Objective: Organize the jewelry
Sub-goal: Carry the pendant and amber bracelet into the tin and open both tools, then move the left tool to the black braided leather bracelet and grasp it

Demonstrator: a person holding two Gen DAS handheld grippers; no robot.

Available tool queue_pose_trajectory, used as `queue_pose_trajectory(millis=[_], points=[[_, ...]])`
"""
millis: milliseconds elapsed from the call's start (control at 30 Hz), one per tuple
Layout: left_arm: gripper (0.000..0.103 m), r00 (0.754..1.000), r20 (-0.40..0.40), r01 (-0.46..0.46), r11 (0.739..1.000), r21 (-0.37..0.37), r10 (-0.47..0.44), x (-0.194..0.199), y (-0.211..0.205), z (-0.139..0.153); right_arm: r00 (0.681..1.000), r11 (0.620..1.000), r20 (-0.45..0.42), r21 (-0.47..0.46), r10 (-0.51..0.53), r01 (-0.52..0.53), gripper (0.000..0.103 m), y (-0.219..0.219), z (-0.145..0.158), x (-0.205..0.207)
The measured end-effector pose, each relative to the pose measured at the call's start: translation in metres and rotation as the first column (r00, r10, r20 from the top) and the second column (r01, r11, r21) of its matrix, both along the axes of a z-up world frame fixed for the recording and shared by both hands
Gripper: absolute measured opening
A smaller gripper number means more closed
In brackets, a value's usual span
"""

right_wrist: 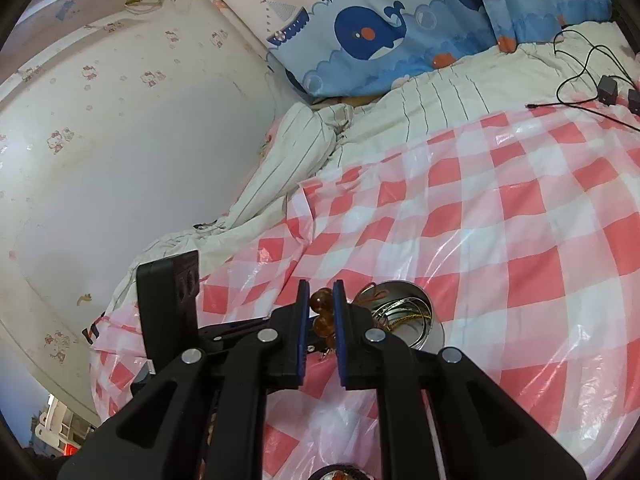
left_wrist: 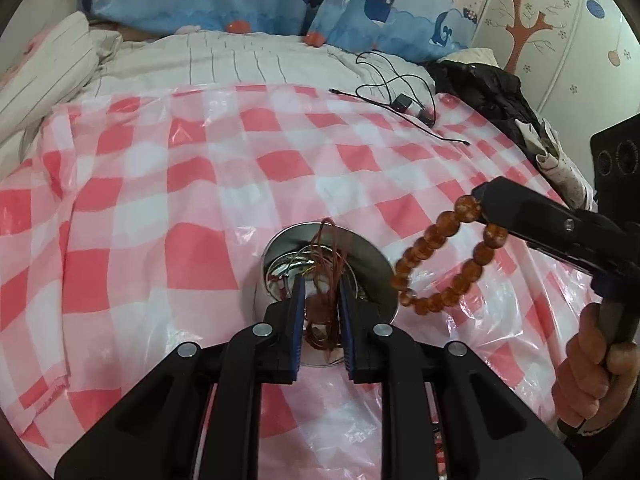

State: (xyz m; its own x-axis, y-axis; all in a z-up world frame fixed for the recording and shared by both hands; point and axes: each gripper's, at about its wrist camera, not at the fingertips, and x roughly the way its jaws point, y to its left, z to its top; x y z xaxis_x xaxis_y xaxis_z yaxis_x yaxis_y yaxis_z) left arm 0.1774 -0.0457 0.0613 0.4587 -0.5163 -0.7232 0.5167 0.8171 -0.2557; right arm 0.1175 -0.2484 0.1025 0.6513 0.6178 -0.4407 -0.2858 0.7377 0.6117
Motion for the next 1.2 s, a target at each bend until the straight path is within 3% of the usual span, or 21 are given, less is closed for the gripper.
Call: queue_pose_trajectory(millis=[167,400,467,567,600,833,900,1000,1200], points=[[0.038,1.000,0.008,0.001,1.000,-0.010,-0.001,0.002,0.008,0.006,1.000,1.000,-0.003,0.010,0.006,-0.006,0.012,0.005,-0.001,0.008],[0.039,0.997,0.017,-0.069,0.995,-0.071,0.071,0.005,0.031,0.019,1.000,0.997,-0.011,0.069,0.027,-0.026,0.012,0.013,-0.003,0.020],[0.040,0.996,0.021,-0.084,0.993,-0.081,0.085,0.004,0.038,0.023,0.998,1.000,-0.064,0.013,0.015,-0.014,0.013,0.017,-0.013,0.029],[0.042,0.995,0.024,-0.093,0.993,-0.079,0.095,-0.003,0.046,0.025,0.986,0.985,-0.137,-0.157,-0.095,0.073,0.044,0.014,-0.031,0.036],[0.044,0.995,0.026,-0.093,0.993,-0.075,0.095,-0.008,0.048,0.025,0.983,0.981,-0.144,-0.171,-0.111,0.086,0.044,0.011,-0.035,0.034],[0.050,0.996,0.033,-0.078,0.997,-0.002,0.078,-0.054,0.053,0.011,0.982,0.970,-0.128,-0.219,-0.141,0.110,0.045,-0.014,-0.037,-0.037],[0.053,0.997,0.031,-0.068,0.997,0.022,0.067,-0.074,0.052,0.004,0.979,0.963,-0.133,-0.244,-0.153,0.117,0.055,-0.020,-0.042,-0.065],[0.054,0.999,0.023,-0.032,0.999,0.042,0.031,-0.101,0.048,-0.006,0.972,0.957,-0.153,-0.257,-0.177,0.133,0.055,-0.027,-0.052,-0.099],[0.054,0.996,0.027,0.082,0.990,0.113,-0.086,-0.133,0.021,-0.022,0.949,0.968,-0.216,-0.155,-0.229,0.198,0.060,-0.044,-0.072,-0.127]])
